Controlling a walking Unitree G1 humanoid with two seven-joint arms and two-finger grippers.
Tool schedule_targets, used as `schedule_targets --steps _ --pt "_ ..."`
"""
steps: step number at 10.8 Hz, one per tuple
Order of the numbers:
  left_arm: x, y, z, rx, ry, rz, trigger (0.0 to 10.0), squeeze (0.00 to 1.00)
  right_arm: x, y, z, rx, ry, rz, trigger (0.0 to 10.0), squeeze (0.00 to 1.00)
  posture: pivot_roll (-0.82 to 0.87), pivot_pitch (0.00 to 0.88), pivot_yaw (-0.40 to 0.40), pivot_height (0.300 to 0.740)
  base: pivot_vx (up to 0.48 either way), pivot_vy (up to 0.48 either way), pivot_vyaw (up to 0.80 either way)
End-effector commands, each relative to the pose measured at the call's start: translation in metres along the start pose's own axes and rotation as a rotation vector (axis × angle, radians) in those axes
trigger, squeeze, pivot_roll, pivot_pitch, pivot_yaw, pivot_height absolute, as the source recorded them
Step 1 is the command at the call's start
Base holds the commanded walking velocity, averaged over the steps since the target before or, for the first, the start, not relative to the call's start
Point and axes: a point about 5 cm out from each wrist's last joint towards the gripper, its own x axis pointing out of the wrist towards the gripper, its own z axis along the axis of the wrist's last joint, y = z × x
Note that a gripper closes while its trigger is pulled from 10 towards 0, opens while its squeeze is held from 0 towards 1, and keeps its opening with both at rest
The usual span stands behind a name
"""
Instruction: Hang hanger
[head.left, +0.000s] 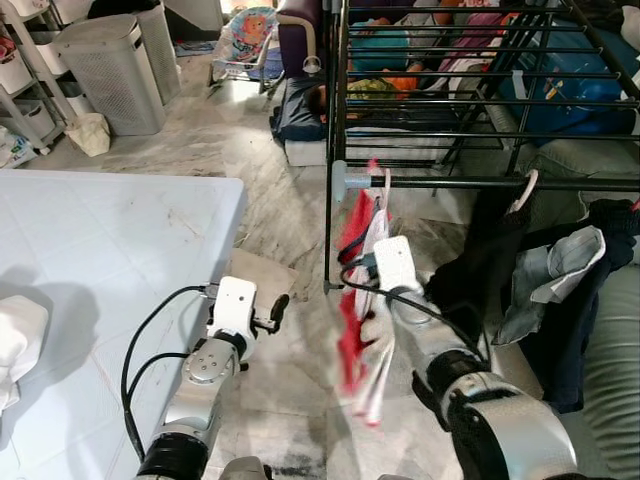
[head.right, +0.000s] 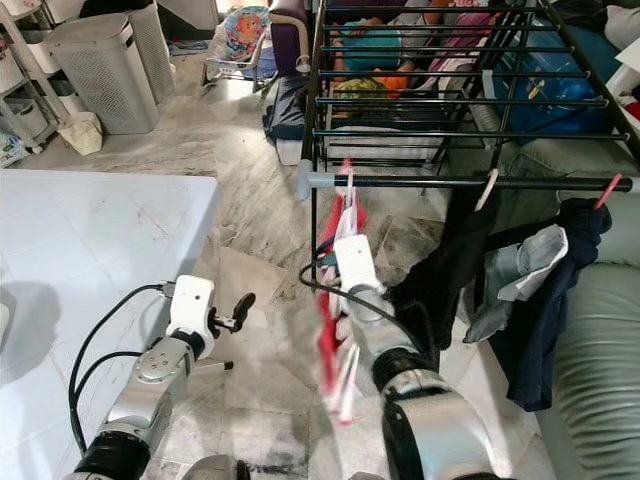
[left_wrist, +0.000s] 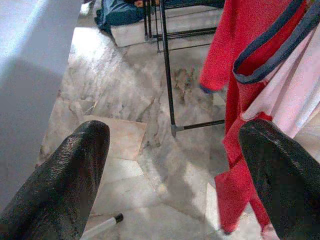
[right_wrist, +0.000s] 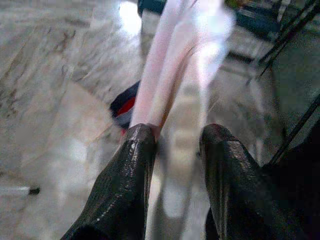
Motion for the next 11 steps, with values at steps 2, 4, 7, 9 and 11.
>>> schedule_targets --steps 2,4,7,9,11 --pt "0.002 0.001 0.002 0.017 0.006 0.000 10.0 0.00 -0.001 -0.008 0.009 -0.023 -0.081 -0.029 10.0 1.00 -0.03 0.000 0.040 0.740 0.000 0.000 0.00" --pt "0.002 0.002 0.001 0.025 0.015 0.007 10.0 0.00 -0.005 -0.014 0.019 -0.016 -0.179 -0.035 10.0 1.00 -0.03 0.000 0.041 0.740 0.000 0.000 0.00" --pt "0.000 0.003 -0.001 0.028 0.019 0.019 10.0 0.00 -0.016 -0.024 0.025 -0.056 -0.286 -0.038 10.0 1.00 -0.03 0.000 0.037 0.740 0.000 0.000 0.00" --pt "0.000 0.006 0.002 0.026 -0.003 0.025 10.0 0.00 -0.026 -0.042 0.023 -0.063 -0.344 -0.036 10.0 1.00 -0.03 0.000 0.036 0.740 0.000 0.000 0.00" --pt "0.000 0.005 0.003 0.029 -0.010 0.025 10.0 0.00 -0.040 -0.055 0.019 -0.037 -0.390 -0.073 10.0 1.00 -0.03 0.000 0.036 0.740 0.000 0.000 0.00"
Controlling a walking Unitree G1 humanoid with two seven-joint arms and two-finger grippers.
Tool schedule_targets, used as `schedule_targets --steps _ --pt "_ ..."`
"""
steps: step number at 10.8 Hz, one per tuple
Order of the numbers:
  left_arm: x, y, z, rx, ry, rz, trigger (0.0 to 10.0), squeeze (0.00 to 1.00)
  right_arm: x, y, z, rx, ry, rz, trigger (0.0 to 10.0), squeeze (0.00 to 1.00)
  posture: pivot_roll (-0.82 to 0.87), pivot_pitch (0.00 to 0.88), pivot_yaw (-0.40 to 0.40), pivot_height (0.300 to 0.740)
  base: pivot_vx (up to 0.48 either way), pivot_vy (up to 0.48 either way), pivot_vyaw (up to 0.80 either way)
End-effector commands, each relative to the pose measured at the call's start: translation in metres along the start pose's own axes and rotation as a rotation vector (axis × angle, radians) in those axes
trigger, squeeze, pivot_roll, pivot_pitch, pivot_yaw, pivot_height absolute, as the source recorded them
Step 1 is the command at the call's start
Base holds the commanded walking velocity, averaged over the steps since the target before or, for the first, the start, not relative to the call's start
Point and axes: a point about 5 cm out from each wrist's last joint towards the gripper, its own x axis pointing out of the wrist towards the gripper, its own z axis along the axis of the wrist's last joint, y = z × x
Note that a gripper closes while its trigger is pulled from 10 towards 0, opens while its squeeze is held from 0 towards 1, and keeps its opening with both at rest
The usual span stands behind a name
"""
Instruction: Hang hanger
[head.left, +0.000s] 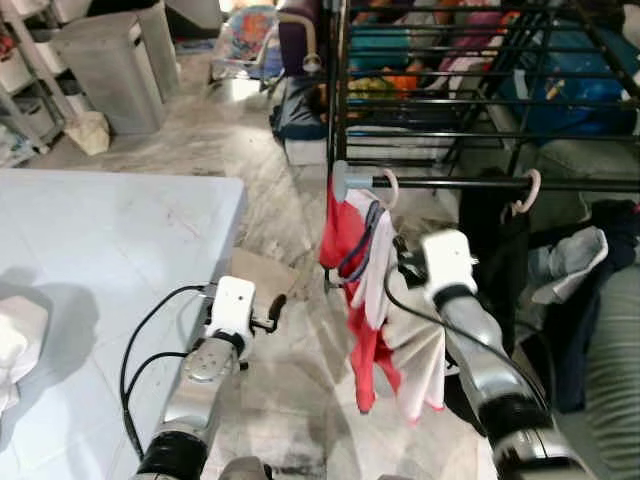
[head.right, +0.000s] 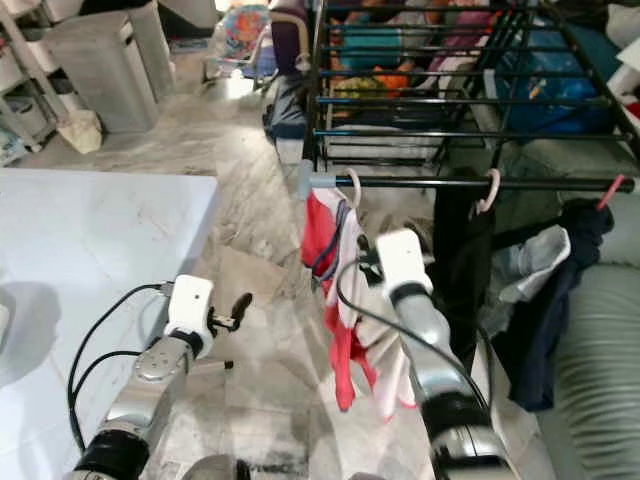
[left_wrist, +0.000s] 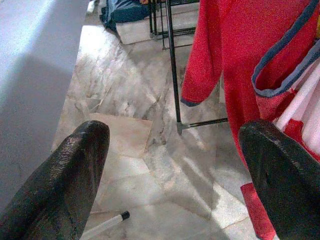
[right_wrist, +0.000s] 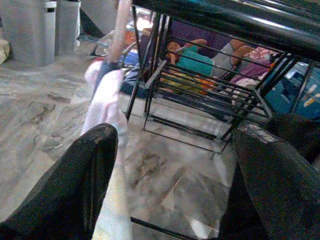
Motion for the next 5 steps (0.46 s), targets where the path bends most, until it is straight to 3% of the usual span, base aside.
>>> schedule_targets --steps 1,5 --pt "-0.002 -0.004 0.006 -0.030 -0.028 -0.060 10.0 0.00 -0.004 -0.003 0.010 0.014 -0.063 -0.016 10.0 1.00 -0.03 0.000 0.035 0.740 0.000 0.000 0.00" --pt "-0.003 -0.001 0.007 0.000 -0.048 -0.026 10.0 0.00 -0.022 -0.011 0.018 0.013 -0.132 -0.073 10.0 1.00 -0.03 0.000 0.033 0.740 0.000 0.000 0.00"
